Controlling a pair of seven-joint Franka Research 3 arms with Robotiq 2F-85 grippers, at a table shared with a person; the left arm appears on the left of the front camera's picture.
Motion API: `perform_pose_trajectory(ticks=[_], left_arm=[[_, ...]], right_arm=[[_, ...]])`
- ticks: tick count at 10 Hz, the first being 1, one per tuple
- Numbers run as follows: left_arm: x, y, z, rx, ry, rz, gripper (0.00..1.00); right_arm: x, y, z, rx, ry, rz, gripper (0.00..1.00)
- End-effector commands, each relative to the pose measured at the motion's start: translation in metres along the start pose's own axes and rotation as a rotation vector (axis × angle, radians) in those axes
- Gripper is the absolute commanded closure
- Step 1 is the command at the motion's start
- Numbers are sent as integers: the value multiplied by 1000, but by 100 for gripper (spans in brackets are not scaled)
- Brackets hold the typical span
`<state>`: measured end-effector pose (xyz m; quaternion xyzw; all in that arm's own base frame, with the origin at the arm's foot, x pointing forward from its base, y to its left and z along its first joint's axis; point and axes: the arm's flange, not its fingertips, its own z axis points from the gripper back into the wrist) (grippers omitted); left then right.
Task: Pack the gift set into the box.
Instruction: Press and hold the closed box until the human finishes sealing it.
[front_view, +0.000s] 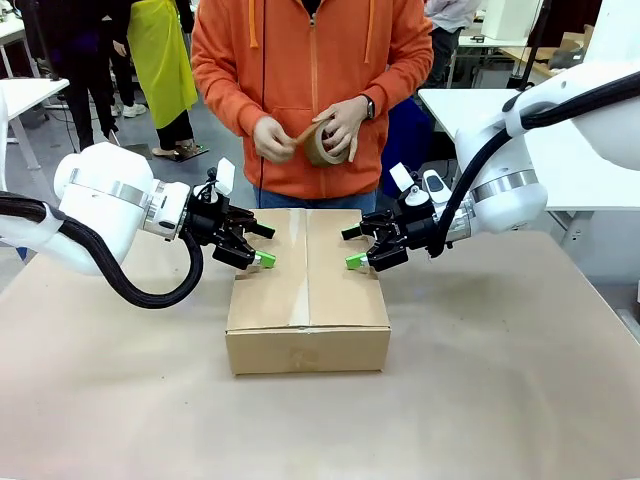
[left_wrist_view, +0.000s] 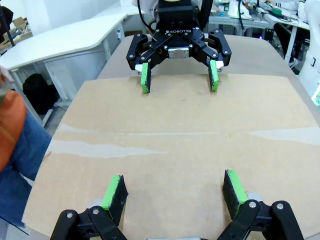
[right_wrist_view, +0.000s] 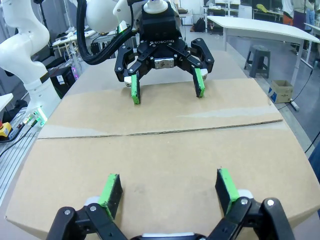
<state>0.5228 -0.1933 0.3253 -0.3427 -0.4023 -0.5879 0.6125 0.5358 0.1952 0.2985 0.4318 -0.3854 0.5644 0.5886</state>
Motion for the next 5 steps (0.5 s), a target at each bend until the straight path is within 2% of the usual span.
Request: perform_pose_trajectory(ticks=[1, 5], left_arm=[[-2, -2, 0, -2, 2, -11, 0], [-2, -2, 0, -2, 2, -11, 0]], right_arm=[[0, -1, -1, 4, 9, 4, 0], [0, -1, -1, 4, 9, 4, 0]])
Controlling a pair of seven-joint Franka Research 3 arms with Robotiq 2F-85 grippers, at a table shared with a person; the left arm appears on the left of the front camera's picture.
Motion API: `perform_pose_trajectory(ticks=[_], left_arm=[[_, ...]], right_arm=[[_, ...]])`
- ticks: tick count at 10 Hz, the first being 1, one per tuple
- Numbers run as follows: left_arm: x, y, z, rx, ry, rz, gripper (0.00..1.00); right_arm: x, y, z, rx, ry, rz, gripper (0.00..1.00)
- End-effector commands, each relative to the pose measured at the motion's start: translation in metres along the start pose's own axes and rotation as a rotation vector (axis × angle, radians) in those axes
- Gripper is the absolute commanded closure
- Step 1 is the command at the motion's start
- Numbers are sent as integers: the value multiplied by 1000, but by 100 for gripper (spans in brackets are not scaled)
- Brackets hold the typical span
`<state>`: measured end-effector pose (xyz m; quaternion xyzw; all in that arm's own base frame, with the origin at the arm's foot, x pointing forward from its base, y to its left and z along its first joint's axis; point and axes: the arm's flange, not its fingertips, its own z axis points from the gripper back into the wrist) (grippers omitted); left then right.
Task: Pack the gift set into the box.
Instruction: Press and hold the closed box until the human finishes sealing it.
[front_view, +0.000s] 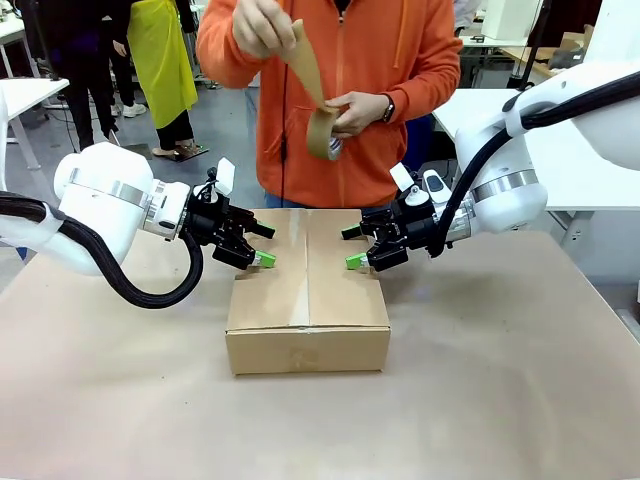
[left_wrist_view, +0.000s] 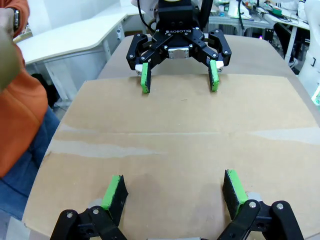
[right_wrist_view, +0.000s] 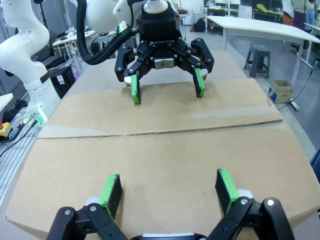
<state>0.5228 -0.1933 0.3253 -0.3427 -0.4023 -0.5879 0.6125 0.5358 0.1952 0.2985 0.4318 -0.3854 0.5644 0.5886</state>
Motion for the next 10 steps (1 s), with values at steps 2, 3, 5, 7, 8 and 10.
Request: perform_pose_trajectory(ticks=[2, 3, 5, 7, 8, 10], left_arm=[[-2, -2, 0, -2, 2, -11, 0], [-2, -2, 0, -2, 2, -11, 0], [-2, -2, 0, -2, 2, -11, 0], [-2, -2, 0, -2, 2, -11, 0], [-2, -2, 0, -2, 2, -11, 0], [-2, -2, 0, -2, 2, -11, 0]], right_arm=[[0, -1, -1, 4, 9, 4, 0], [0, -1, -1, 4, 9, 4, 0], [0, -1, -1, 4, 9, 4, 0], [0, -1, -1, 4, 9, 4, 0], [0, -1, -1, 4, 9, 4, 0], [0, -1, -1, 4, 9, 4, 0]])
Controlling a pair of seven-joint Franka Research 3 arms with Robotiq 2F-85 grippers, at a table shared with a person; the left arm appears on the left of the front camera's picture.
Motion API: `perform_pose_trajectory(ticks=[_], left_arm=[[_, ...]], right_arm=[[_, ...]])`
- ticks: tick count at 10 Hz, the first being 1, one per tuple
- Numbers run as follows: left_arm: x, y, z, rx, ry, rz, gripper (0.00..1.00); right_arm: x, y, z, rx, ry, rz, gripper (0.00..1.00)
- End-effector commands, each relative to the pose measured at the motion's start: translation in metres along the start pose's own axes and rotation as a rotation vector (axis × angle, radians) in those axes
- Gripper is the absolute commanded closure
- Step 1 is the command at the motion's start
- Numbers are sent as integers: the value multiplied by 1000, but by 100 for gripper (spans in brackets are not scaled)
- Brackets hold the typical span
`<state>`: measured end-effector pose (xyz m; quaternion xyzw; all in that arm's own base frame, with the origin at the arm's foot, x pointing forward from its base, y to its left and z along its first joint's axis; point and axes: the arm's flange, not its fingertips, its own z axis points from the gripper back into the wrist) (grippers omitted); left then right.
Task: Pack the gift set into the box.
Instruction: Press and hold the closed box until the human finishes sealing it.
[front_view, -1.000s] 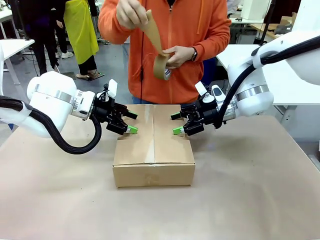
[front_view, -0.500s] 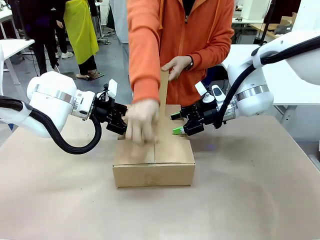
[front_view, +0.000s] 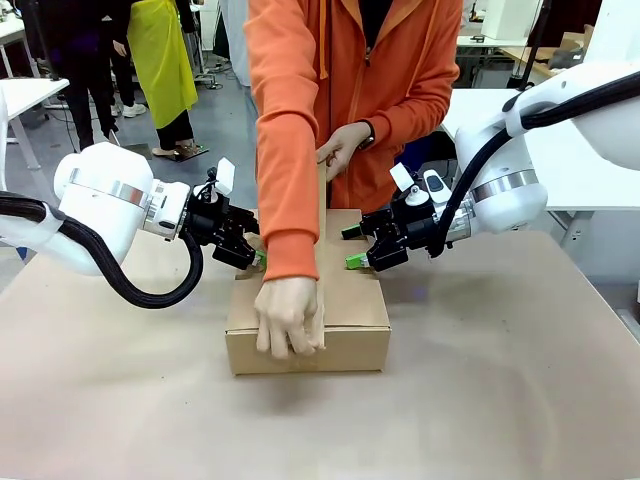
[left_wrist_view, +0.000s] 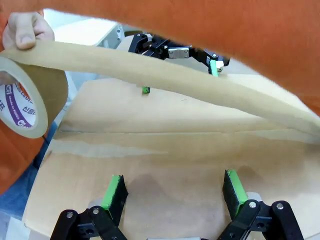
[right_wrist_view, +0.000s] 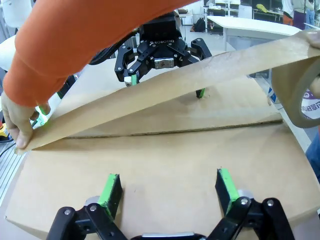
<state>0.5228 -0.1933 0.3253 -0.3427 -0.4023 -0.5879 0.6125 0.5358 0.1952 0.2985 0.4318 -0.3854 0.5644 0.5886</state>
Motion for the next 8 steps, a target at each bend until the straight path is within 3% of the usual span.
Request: perform_pose_trajectory(ticks=[1, 8], left_arm=[[-2, -2, 0, -2, 2, -11, 0], [-2, -2, 0, -2, 2, -11, 0]], right_arm=[[0, -1, -1, 4, 9, 4, 0], [0, -1, -1, 4, 9, 4, 0]])
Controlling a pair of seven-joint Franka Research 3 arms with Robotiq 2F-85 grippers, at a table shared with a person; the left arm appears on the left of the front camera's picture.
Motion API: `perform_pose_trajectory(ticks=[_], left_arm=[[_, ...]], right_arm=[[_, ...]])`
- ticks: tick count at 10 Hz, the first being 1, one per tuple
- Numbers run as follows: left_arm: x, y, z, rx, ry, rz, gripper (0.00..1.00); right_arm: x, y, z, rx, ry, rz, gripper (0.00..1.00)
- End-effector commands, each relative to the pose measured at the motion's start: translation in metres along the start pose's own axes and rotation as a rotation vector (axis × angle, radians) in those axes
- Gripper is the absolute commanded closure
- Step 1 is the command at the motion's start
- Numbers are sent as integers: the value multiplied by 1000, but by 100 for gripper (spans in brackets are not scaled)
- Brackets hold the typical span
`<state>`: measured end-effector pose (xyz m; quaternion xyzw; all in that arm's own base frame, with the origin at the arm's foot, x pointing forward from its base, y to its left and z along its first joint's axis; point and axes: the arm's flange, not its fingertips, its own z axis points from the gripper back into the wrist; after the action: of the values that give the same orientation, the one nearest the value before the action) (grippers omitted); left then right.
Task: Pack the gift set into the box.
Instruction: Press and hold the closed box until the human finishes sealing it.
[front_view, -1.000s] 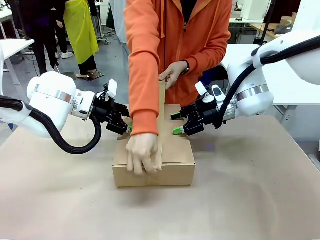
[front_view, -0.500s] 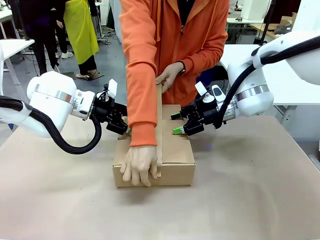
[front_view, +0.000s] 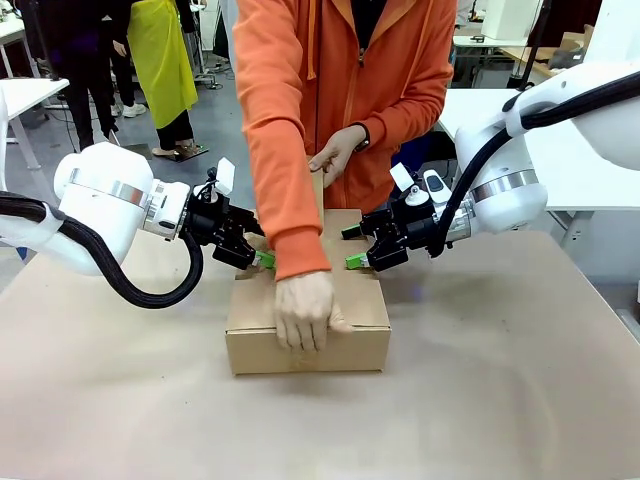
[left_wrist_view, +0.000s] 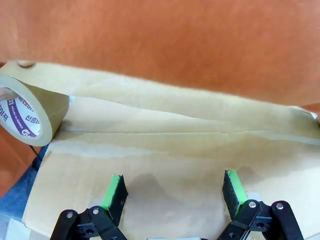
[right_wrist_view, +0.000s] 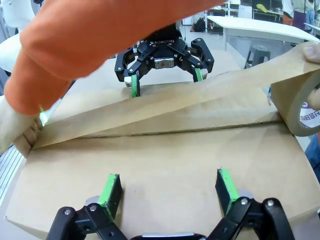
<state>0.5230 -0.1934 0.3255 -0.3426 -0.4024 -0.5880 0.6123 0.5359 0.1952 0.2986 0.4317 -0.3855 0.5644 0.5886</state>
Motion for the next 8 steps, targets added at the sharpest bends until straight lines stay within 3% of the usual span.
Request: perform_pose_trajectory(ticks=[1, 8], left_arm=[[-3, -2, 0, -2, 3, -11, 0], [-3, -2, 0, -2, 3, -11, 0]], right_arm=[[0, -1, -1, 5, 9, 4, 0], [0, -1, -1, 5, 9, 4, 0]])
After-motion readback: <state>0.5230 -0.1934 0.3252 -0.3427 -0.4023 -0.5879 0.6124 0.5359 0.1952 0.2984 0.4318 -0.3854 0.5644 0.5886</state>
